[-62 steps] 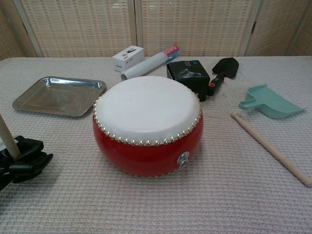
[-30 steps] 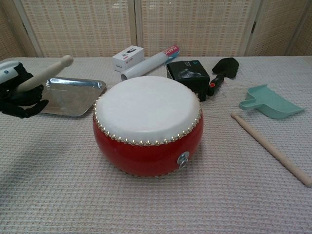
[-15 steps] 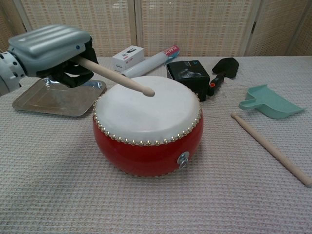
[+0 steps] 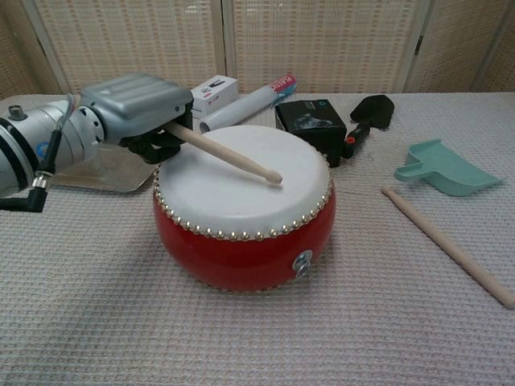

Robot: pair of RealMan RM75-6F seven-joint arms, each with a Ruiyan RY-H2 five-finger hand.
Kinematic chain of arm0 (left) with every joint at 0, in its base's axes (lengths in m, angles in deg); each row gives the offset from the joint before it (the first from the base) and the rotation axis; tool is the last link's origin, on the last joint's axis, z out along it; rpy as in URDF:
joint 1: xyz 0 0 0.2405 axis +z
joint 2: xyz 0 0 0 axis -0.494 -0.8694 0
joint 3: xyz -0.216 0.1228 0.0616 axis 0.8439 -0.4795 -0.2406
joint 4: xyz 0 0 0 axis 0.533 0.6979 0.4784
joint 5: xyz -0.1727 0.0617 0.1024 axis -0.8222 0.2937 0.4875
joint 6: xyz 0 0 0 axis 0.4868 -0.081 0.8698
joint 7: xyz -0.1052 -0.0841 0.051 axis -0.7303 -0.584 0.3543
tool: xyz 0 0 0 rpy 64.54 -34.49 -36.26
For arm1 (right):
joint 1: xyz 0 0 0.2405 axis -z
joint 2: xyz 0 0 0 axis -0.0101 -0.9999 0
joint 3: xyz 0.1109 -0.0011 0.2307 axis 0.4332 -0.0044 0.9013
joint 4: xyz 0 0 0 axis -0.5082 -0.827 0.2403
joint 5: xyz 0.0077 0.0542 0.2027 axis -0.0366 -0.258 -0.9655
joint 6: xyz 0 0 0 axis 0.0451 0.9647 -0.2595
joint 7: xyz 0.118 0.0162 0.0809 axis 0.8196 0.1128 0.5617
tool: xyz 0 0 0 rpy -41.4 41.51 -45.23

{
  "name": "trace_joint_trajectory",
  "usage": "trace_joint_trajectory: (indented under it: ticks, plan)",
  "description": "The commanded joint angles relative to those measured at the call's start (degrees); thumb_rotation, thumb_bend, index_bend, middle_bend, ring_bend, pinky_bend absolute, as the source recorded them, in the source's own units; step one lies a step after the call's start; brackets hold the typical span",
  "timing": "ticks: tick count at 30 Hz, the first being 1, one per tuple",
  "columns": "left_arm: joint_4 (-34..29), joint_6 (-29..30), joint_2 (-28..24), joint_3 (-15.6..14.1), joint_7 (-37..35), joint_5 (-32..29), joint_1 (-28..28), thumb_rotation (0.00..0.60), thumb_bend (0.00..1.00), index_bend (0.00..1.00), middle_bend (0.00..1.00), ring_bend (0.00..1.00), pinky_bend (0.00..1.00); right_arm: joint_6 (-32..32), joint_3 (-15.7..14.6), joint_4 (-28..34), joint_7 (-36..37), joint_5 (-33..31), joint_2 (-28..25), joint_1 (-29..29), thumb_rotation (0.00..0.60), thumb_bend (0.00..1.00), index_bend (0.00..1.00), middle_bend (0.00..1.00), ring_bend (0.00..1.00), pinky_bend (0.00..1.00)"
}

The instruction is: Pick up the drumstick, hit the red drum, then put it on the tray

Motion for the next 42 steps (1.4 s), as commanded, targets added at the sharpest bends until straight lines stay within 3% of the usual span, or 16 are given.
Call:
trace_joint_trajectory:
  ticks: [1, 3, 6, 10, 15, 21, 27, 30, 34, 39, 42]
  plan:
    - [-0.25, 1.33, -1.79, -1.63, 6.74, -1.79, -1.39, 0.6, 0.79, 1.0, 1.0, 1.0, 1.0, -0.11, -0.02, -0.08, 0.07, 0.01, 0.07, -0.07, 0.6, 0.2, 0.08, 0.1, 0.0, 0.08]
    - [-1.81, 1.81, -2.02, -1.04, 5.26, -4.2, -1.14, 0.6, 0.79, 1.0, 1.0, 1.0, 1.0, -0.21, -0.08, -0.15, 0.4, 0.09, 0.18, -0.15, 0.6, 0.2, 0.08, 0.1, 0.0, 0.08]
    - [-5.02, 2.01, -1.71, 2.2, -3.98, -9.58, 0.16, 0.6, 0.78, 1.0, 1.0, 1.0, 1.0, -0.35, -0.26, -0.21, 1.21, 0.18, 0.18, -0.17, 0.6, 0.2, 0.08, 0.1, 0.0, 0.08]
    - [-4.64, 3.24, -1.59, 3.67, -9.58, -10.71, 0.5, 0.6, 0.77, 1.0, 1.0, 1.0, 1.0, -0.2, -0.28, -0.26, 1.14, 0.0, 0.13, -0.01, 0.6, 0.2, 0.08, 0.1, 0.0, 0.08]
    - [-1.29, 2.72, -0.82, 1.65, -8.88, -11.32, -0.81, 0.6, 0.77, 1.0, 1.0, 1.0, 1.0, -0.28, -0.31, -0.24, 1.05, -0.27, 0.15, 0.08, 0.6, 0.2, 0.08, 0.1, 0.0, 0.08]
    - [3.14, 4.65, 0.2, -3.17, -1.28, -7.37, -2.6, 0.6, 0.77, 1.0, 1.0, 1.0, 1.0, -0.41, -0.36, -0.11, 0.81, -0.3, 0.2, 0.05, 0.6, 0.2, 0.08, 0.1, 0.0, 0.08]
    - [-1.93, 6.12, -0.25, 2.04, -12.73, -11.89, -0.71, 0.6, 0.77, 1.0, 1.0, 1.0, 1.0, -0.07, -0.44, -0.01, 0.83, -0.15, 0.16, 0.23, 0.6, 0.2, 0.08, 0.1, 0.0, 0.08]
    - [-2.76, 6.35, -1.16, 2.95, -15.69, -11.74, -0.43, 0.6, 0.77, 1.0, 1.0, 1.0, 1.0, 0.0, -0.48, 0.06, 0.79, -0.17, 0.12, 0.32, 0.6, 0.2, 0.08, 0.1, 0.0, 0.08]
    - [-1.28, 5.58, -1.51, 0.3, -12.52, -10.49, -1.42, 0.6, 0.77, 1.0, 1.0, 1.0, 1.0, -0.26, -0.58, 0.1, 0.63, -0.33, 0.13, 0.34, 0.6, 0.2, 0.08, 0.1, 0.0, 0.08]
    - [4.02, 6.88, 1.13, -5.12, -3.02, -6.56, -3.07, 0.6, 0.77, 1.0, 1.0, 1.0, 1.0, -2.08, -0.94, 0.97, -0.46, -1.31, -0.44, 0.15, 0.6, 0.2, 0.08, 0.1, 0.0, 0.08]
    - [3.47, 7.36, 1.56, -4.96, -2.13, -7.95, -2.98, 0.6, 0.77, 1.0, 1.0, 1.0, 1.0, -3.76, -1.28, 2.17, -1.82, -2.24, -1.27, -0.02, 0.6, 0.2, 0.08, 0.1, 0.0, 0.07]
